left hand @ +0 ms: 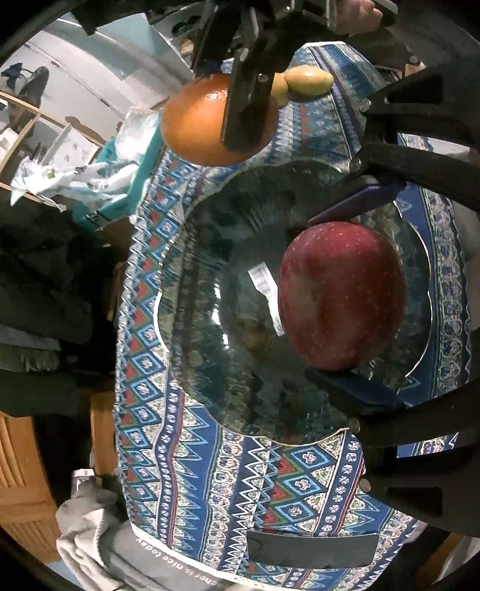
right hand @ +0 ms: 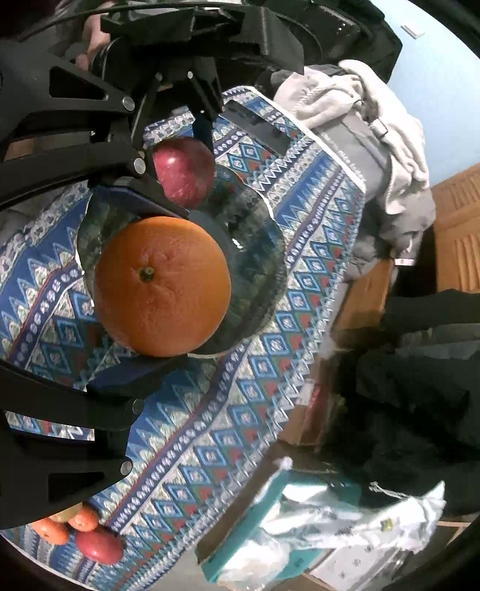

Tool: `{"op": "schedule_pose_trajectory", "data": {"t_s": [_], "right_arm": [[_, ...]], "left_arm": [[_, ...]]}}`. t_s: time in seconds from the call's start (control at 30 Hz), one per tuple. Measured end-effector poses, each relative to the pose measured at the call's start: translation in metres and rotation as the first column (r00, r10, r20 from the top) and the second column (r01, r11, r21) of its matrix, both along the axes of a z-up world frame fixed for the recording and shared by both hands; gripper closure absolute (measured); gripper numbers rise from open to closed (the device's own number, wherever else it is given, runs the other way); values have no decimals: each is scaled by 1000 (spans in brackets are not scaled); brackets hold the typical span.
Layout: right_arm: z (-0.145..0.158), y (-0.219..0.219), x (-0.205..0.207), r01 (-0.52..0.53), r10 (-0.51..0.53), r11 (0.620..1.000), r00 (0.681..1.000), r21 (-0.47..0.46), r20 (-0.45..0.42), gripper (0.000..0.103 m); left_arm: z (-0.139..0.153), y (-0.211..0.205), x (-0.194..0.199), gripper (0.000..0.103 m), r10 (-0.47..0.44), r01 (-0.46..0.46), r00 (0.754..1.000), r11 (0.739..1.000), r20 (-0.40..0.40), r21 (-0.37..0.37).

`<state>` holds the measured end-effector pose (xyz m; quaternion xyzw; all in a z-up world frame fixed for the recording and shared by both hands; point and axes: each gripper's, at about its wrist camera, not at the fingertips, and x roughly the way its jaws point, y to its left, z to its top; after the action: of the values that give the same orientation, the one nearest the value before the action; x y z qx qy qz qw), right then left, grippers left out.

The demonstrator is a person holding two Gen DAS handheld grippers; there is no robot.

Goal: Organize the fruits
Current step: 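Lift the apple with the left tool while the right tool carries the orange toward the glass bowl, then lower the apple into the glass bowl and open the left tool while the right tool releases the orange there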

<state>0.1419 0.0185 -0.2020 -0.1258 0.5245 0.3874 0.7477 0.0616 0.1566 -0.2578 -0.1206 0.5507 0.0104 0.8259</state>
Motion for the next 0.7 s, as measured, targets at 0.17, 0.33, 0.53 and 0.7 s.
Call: {"op": "schedule_pose_trajectory", "data": {"t_s": [0.17,0.33,0.53,0.7], "right_arm": [[-16,11,-3,-10,10,1000,1000,-20,-26,34],[-29,18,-5,-28,26,998,999,-53,-39,34],[-45,26,-9,-52,47,995,997,-85,-60,34],[-54,31,-11,-68,61,993,995,-100,-77,34]], "left_arm": [[-19,2,-2,25,-4,4,999,1000,-41,12],[-34,6,-3,25,5,-4,997,1000,-74,16],[-50,10,-4,25,15,-14,993,1000,-118,8],[-54,7,-4,25,3,-2,992,1000,-123,9]]}}
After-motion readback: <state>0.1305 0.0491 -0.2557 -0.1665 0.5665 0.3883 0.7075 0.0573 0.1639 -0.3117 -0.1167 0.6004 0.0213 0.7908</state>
